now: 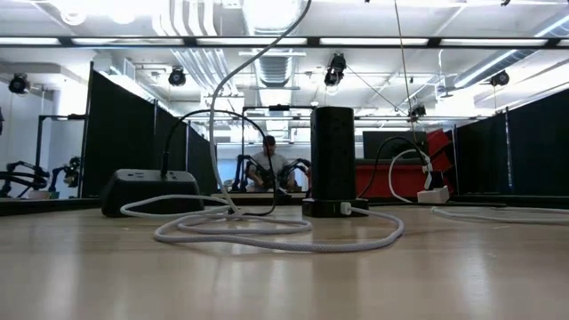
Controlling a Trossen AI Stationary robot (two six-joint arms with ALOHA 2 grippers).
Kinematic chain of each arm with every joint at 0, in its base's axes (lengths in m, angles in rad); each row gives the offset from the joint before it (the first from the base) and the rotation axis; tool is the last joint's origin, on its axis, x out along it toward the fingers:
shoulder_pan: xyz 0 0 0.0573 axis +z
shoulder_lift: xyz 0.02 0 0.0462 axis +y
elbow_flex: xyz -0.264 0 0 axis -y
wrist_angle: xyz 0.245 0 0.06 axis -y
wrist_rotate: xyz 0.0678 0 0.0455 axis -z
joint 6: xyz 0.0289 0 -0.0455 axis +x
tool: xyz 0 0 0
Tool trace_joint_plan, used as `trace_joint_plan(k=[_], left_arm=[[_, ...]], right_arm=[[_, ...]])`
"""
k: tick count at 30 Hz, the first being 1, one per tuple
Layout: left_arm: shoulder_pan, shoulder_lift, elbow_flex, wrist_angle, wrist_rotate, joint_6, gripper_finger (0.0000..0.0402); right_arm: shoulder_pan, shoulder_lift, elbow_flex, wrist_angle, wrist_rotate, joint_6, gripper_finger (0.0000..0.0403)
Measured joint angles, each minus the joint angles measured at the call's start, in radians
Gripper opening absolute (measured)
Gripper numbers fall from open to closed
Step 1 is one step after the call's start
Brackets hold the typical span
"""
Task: Insert USB
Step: Insert the light blue charger cable into the left black outlet extension
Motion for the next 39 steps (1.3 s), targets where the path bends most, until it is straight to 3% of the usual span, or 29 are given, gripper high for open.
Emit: trace_joint_plan(k=[7,20,23,25,30,33,36,39], left_arm=[[0.0,-0.001,0.0,-0.004,0.003,-0.002,0.001],[0.0,-0.063,0.0,-0.002,0.001,-0.115,0.0007],[0.0,-0.117,-0.008,0.008,-0.001,-0.156,0.0007],[0.0,-0.16,-0.038,0.033,-0.001,-0.191,0.0007],[0.0,-0.281,-0.202,0.269,-0.001,-0.305,0.0006],[-0.003,-0.354,-0.349,0.479,0.0,-0.384,0.0006],[-0.01,-0.403,-0.487,0.676,0.0,-0.446,0.0006],[-0.027,-0.425,-0.573,0.813,0.004,-0.482,0.0006]], right_arm=[[0.002,-0.002,0.0,0.0,-0.001,0.0,0.0002],[0.041,-0.047,-0.001,0.024,-0.013,-0.031,0.0052],[0.072,-0.088,-0.001,0.023,0.052,-0.042,0.0074],[0.104,-0.113,-0.001,0.024,0.16,-0.064,0.0082],[0.163,-0.149,-0.009,0.043,0.376,-0.08,0.0079],[0.164,-0.143,-0.044,0.127,0.384,-0.084,0.0071],[0.164,-0.126,-0.1,0.318,0.392,-0.173,0.0064],[0.159,-0.124,-0.132,0.449,0.398,-0.186,0.0063]])
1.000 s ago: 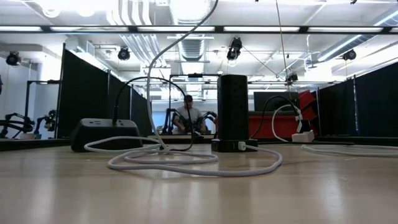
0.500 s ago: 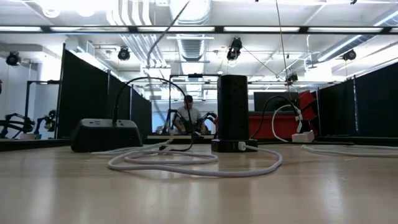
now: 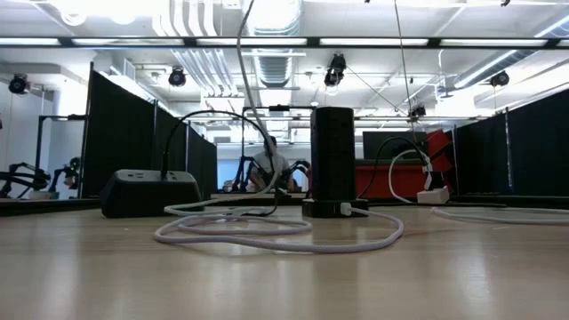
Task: Insert USB
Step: Insert the light blue charger cable into the left black outlet extension
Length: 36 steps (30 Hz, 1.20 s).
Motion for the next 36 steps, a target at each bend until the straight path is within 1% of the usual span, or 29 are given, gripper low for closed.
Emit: trace_joint_plan(k=[10,11,15,20,24,28,36], left_arm=[[-0.058,-0.038,-0.192,0.347,0.008,-0.048,0.0006],[-0.059,-0.038,-0.199,0.357,0.009,-0.045,0.0006],[-0.061,-0.038,-0.204,0.352,0.008,-0.012,0.0006],[-0.061,-0.036,-0.2,0.349,0.007,0.011,0.0006],[-0.061,-0.029,-0.2,0.337,0.0,0.047,0.0006],[-0.061,-0.013,-0.2,0.328,-0.005,0.078,0.0006],[-0.061,-0.009,-0.2,0.319,-0.005,0.08,0.0006]], right_arm=[[-0.018,0.003,-0.092,0.386,-0.005,-0.004,0.0066],[-0.025,0.003,-0.099,0.405,-0.014,0.024,0.007],[-0.031,0.009,-0.137,0.479,-0.103,0.105,0.0095],[-0.031,0.008,-0.145,0.479,-0.113,0.147,0.0123],[-0.031,0.021,-0.146,0.47,-0.109,0.151,0.0127],[-0.031,0.042,-0.146,0.433,-0.112,0.142,0.0116],[-0.034,0.048,-0.146,0.433,-0.11,0.143,0.0079]])
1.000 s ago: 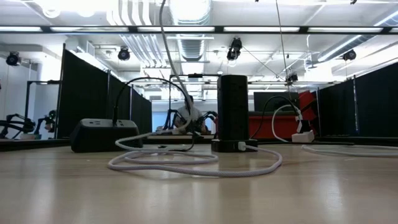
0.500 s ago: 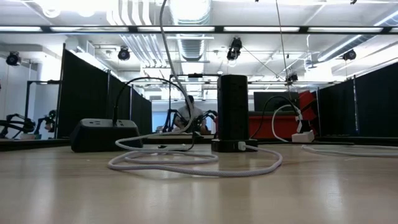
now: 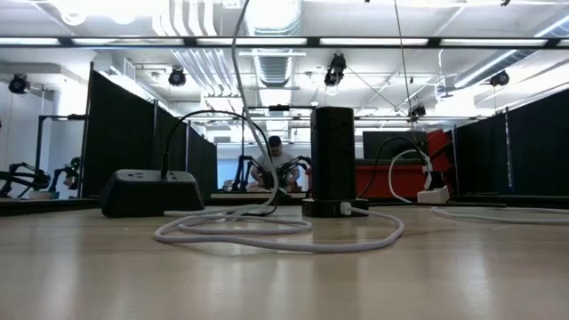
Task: Insert USB
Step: Insert the light blue charger cable into the left black outlet extension
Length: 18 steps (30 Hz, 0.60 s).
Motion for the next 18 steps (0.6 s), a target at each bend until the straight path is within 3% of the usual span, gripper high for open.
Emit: trace_joint_plan(k=[10,18], left_arm=[[0.0,0.001,0.0,-0.005,0.002,0.001,0.0006],[0.0,0.0,0.0,-0.012,-0.007,0.005,0.0006]], right_arm=[[-0.001,0.003,0.0,-0.006,0.001,0.0,0.0036],[-0.002,0.003,0.0,-0.024,0.004,0.008,0.0024]])
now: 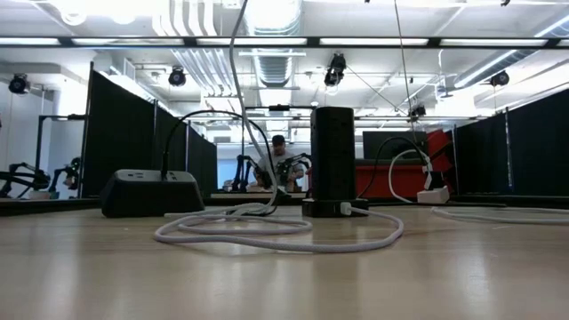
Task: Insert USB
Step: Insert the light blue charger cable into the left black outlet extension
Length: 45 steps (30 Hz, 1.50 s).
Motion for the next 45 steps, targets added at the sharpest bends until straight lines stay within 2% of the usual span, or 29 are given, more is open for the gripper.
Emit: trace_joint_plan(k=[5,16,20,25,29,34,45], left_arm=[[0.0,-0.002,0.0,-0.001,-0.004,0.0,0.0009],[0.001,-0.022,0.0,-0.029,-0.049,0.0,0.0059],[0.002,-0.058,0.0,-0.056,-0.058,0.008,0.0094],[0.002,-0.122,0.0,-0.143,-0.059,0.022,0.0125],[0.002,-0.186,0.0,-0.308,-0.127,-0.01,0.0129],[0.001,-0.244,0.0,-0.583,-0.262,-0.106,0.0114],[0.008,-0.192,0.0,-0.976,-0.45,-0.309,0.0072]], right_arm=[[-0.001,0.0,0.001,0.0,0.004,0.005,0.0021],[-0.006,-0.001,0.001,-0.001,0.027,0.032,0.0001],[-0.006,-0.003,0.001,-0.004,0.031,0.038,0.0],[-0.01,-0.003,0.029,-0.055,0.031,0.038,0.0],[-0.024,-0.004,0.085,-0.165,0.021,0.044,0.0],[-0.09,0.002,0.124,-0.274,-0.104,0.129,0.0],[-0.234,0.167,0.118,-0.329,-0.368,0.25,0.0]])
